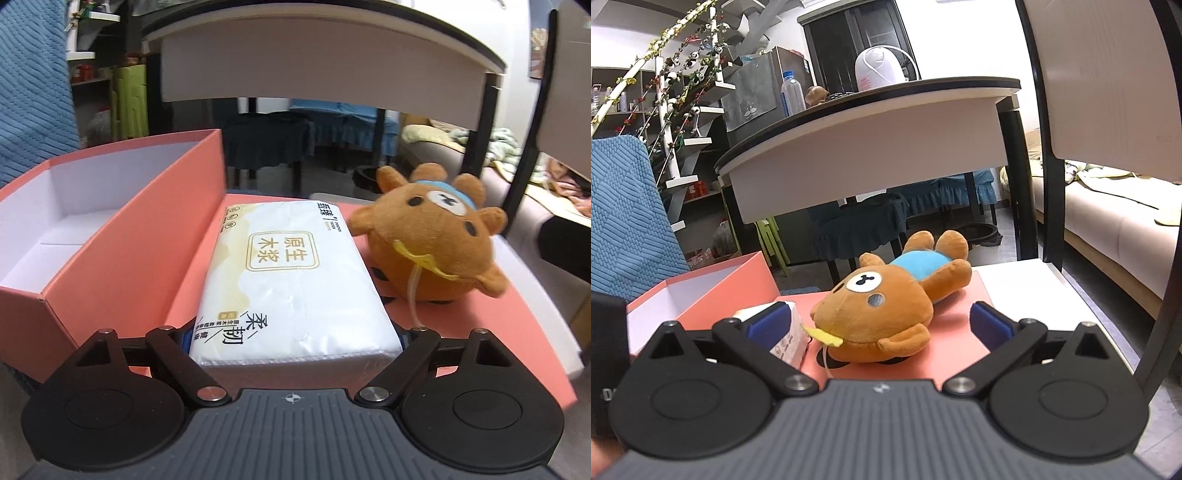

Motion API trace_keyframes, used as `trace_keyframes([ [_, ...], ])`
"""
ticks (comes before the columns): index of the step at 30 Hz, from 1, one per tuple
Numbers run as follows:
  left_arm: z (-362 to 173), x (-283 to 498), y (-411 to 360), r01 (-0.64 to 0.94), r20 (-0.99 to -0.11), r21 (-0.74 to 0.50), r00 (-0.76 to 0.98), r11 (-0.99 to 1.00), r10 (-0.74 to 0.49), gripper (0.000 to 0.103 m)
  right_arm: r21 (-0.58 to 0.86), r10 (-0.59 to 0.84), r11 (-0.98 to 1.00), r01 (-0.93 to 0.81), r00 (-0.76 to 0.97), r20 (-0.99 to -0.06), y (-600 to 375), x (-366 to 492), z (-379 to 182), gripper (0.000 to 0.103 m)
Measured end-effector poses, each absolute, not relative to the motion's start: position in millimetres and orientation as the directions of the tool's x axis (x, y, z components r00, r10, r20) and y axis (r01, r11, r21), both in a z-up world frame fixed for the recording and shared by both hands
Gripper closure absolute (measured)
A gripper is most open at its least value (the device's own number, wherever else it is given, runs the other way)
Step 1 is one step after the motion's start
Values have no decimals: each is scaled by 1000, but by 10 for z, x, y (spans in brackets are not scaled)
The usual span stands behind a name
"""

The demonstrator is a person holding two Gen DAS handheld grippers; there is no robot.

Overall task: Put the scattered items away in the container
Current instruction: 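Lift the tissue pack with the left gripper and carry it over the box, then lower the tissue pack into the box and open the left gripper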

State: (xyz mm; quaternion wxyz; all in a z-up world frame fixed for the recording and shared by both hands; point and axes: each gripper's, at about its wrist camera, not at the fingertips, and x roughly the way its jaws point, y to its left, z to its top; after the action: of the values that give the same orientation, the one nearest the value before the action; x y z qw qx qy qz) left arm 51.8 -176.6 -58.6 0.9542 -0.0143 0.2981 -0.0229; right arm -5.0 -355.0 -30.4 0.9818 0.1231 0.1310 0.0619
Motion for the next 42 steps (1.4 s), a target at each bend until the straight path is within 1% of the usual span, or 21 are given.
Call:
trace_keyframes([
  [5,-487,380,-1724,88,-530,-52,842,995,-103,14,254,144,963,-86,965,-220,-3504,-44,-265,0],
  [10,-290,234,-1594,135,-430,-32,893,990,-136,14,251,134,965,-82,971,-199,-3458,-39,-226,0],
  [13,-171,211,-1453,136,-392,-37,909,990,-140,14,249,128,965,-80,974,-185,-3431,-35,-203,0],
  [19,31,275,-992,95,-359,-60,927,994,-111,14,244,116,967,-75,980,-159,-3375,-29,-157,0],
  [23,140,321,-637,50,-314,-27,948,998,-56,14,239,129,967,-89,979,-160,-3350,14,-177,0],
  [26,182,375,-329,2,-296,-11,955,1000,-5,14,233,152,966,-110,974,-170,-3207,85,-179,0],
  [29,187,464,-7,-50,-302,3,952,999,49,14,228,172,965,-129,968,-180,-3076,160,-191,0],
  [33,88,630,409,-125,-333,32,934,992,128,14,212,194,966,-150,959,-205,-2935,250,-244,0],
  [37,-79,788,713,-164,-395,63,902,984,176,14,199,206,967,-162,952,-225,-2851,300,-287,0],
  [42,-269,911,901,-172,-484,71,856,983,185,14,195,206,967,-162,951,-231,-2828,295,-301,0],
])
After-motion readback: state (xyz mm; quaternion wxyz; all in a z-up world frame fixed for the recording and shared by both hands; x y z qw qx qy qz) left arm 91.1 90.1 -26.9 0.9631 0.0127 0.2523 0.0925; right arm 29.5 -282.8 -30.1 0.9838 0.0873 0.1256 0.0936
